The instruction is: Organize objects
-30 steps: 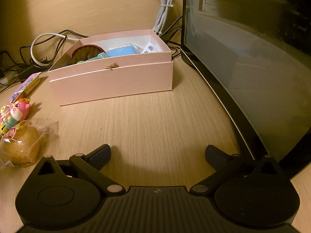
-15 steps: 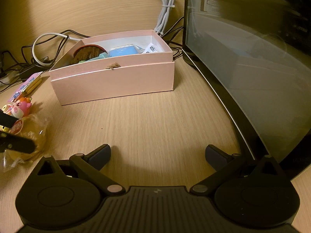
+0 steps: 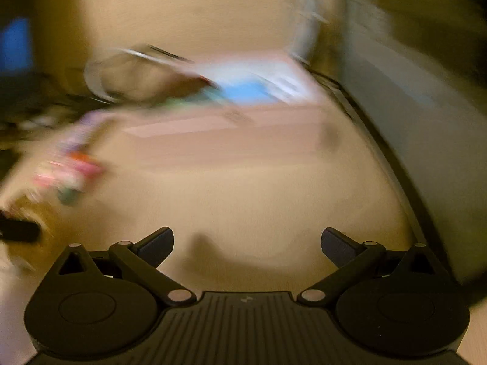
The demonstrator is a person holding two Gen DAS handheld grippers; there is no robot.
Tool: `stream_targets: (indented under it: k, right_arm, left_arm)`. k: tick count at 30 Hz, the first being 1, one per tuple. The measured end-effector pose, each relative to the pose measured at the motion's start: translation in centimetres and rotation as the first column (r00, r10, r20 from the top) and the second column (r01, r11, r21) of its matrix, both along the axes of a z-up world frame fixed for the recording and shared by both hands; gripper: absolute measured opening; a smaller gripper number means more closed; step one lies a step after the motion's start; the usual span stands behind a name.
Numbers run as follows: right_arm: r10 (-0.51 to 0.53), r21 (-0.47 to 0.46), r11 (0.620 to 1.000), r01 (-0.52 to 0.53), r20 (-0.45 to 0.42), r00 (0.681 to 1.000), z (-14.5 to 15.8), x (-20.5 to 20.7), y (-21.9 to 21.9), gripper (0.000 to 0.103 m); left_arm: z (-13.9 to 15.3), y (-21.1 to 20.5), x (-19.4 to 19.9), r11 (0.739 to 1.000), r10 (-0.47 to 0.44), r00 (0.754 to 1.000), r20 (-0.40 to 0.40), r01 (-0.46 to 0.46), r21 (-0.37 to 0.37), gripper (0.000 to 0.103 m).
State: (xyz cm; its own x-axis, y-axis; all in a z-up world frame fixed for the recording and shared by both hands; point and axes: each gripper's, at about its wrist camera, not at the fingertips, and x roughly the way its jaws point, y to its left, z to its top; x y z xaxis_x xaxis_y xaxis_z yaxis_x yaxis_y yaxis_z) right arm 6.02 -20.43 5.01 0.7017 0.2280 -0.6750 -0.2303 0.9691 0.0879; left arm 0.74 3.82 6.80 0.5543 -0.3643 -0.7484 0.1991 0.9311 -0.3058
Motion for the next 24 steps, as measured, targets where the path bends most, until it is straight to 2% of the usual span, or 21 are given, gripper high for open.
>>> stream_targets:
  k: [3,5,7,8,12,14,16,20,24]
  right_arm:
    - [0.194,0.035,0.980,-0.196,0.051,0.980,2.0,0.4,4.8,0.103]
    - [0.262,0.073,0.962,-0.264,0.040,0.964,2.5,1.4,7.9,0.103]
    - [0.287,0.108,0.952,-0.286,0.005,0.958,2.3,3.1,11.0,0.099]
    - [0.285,0.114,0.953,-0.282,-0.009,0.958,2.1,3.9,12.3,0.092]
    - [0.240,0.070,0.970,-0.233,-0.112,0.964,0.2,7.0,16.6,0.074]
    - [0.231,0.068,0.972,-0.223,-0.146,0.962,-0.4,7.5,17.2,0.069]
    - [0.245,0.067,0.969,-0.237,-0.154,0.957,-0.1,7.0,17.4,0.056]
    - [0.278,0.017,0.960,-0.278,-0.113,0.954,1.4,5.0,16.2,0.052]
    - [0.286,-0.023,0.957,-0.288,-0.073,0.955,3.4,2.5,12.7,0.052]
  left_arm:
    - [0.6,3.6,-2.1,0.990,0.140,0.990,0.001,-0.140,-0.019,0.057]
    - [1.2,5.2,-3.1,0.981,0.196,0.980,0.019,-0.195,-0.015,0.057]
    - [2.0,6.6,-4.1,0.972,0.234,0.971,0.040,-0.234,-0.010,0.057]
    - [2.1,6.9,-4.5,0.969,0.248,0.968,0.046,-0.248,-0.012,0.057]
    - [1.9,8.6,-5.9,0.956,0.293,0.955,0.038,-0.292,-0.027,0.057]
    - [1.7,9.2,-6.5,0.950,0.312,0.949,0.032,-0.312,-0.026,0.057]
    - [1.4,9.7,-6.9,0.945,0.325,0.945,0.022,-0.325,-0.031,0.057]
    - [0.5,9.2,-6.6,0.956,0.291,0.957,-0.001,-0.291,-0.023,0.057]
    - [0.1,7.2,-5.6,0.979,0.200,0.980,-0.010,-0.200,-0.026,0.057]
